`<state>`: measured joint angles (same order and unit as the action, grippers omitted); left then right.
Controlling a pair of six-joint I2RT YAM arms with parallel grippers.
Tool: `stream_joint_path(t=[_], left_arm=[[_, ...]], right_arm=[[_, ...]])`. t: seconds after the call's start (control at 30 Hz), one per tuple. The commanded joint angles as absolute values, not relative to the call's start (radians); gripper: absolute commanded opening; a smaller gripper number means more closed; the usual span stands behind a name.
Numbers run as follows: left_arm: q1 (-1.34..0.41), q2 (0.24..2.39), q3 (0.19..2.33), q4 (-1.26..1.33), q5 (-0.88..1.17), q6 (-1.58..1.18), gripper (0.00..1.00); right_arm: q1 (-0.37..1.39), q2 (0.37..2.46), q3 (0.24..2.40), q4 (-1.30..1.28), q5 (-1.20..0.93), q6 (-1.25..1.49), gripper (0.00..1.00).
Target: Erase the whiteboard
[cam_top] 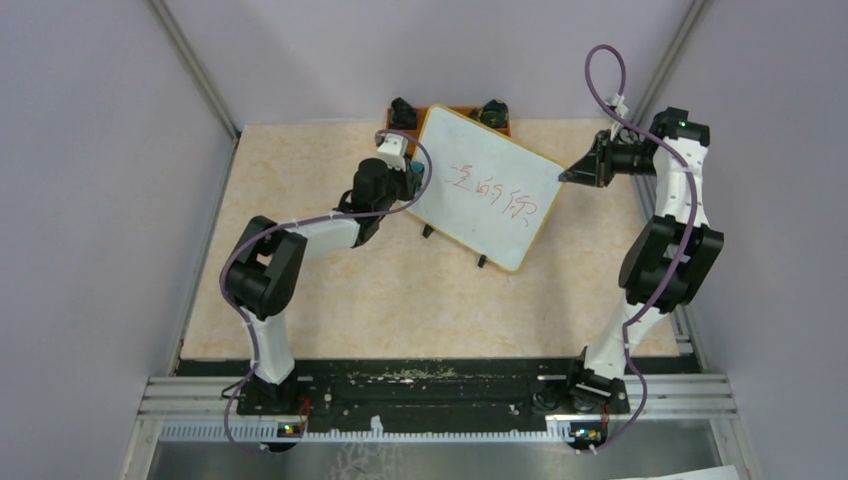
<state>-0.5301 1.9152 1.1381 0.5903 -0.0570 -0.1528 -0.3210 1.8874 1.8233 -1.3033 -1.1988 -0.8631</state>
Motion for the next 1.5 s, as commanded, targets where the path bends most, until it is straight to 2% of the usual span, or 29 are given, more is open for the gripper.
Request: stream_joint_path(t=[0.0,0.23,0.8,1.03,1.47], left_arm=[[-0.507,1.907,1.114,0.566,-0.084,-0.149,0.0],[-0.534,1.923,1.122,0.583,-0.024,-0.186,0.0],[-0.768,2.007,1.327,0.518,-0.026,-0.191,0.0],[-0.733,1.991,1.342,0.469,-0.141,-0.104,0.0],[-0.603,1.944,1.37,0.399,-0.162,-0.079,0.0]], right_arm=[[-0.301,1.9,1.844,-1.378,-1.143,-0.951,0.0],[-0.3,1.9,1.845,-1.391,-1.145,-0.966,0.0],[-0.299,1.896,1.837,-1.42,-1.145,-0.997,0.0],[-0.298,1.88,1.824,-1.419,-1.13,-1.004,0.0],[-0.299,1.879,1.81,-1.428,-1.134,-1.022,0.0]])
